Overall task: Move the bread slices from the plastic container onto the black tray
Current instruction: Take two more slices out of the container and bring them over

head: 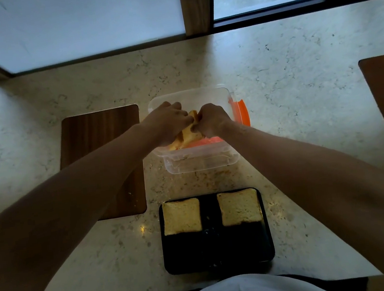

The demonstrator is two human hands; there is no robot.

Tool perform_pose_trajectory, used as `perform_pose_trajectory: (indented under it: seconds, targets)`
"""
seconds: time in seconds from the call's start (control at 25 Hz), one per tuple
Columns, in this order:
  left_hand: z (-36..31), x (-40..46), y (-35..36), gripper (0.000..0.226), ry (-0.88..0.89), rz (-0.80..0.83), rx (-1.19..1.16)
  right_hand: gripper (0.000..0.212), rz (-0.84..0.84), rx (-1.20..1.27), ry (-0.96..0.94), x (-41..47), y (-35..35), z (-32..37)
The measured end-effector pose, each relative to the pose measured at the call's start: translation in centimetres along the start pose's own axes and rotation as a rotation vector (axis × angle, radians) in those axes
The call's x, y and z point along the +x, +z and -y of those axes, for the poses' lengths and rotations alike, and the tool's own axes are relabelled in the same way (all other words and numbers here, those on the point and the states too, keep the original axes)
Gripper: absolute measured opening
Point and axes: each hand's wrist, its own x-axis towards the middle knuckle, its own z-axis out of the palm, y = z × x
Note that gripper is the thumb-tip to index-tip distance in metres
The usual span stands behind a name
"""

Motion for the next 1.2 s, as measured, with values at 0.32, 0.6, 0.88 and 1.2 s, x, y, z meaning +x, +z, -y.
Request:
perform_pose_trajectory:
  seconds: [0.32, 0.6, 0.88, 1.2]
  targets:
    - [-0.1, -1.9, -0.8, 0.03, 0.052, -0.045, -0.039, 0.025, -0.201, 0.058, -0.095, -2.4, -1.9, 0.6]
    - [-0.2, -5.5, -4.1, 0.02, -0.058, -0.338, -0.361, 0.033, -0.504, 0.204, -0.226, -8.7, -6.7, 1.5]
    - [-3.3, -13.0, -5.1, 0.024, -0.294, -0.626, -0.68, 0.036, -0.534, 0.502, -0.315, -16.9, -8.0, -0.4]
    - [-12.6, -21.2, 0.5, 0.023, -0.651, -0.652, -1.403, 0.021, -0.251, 0.816, -0.177, -25.3, -2.8, -8.0]
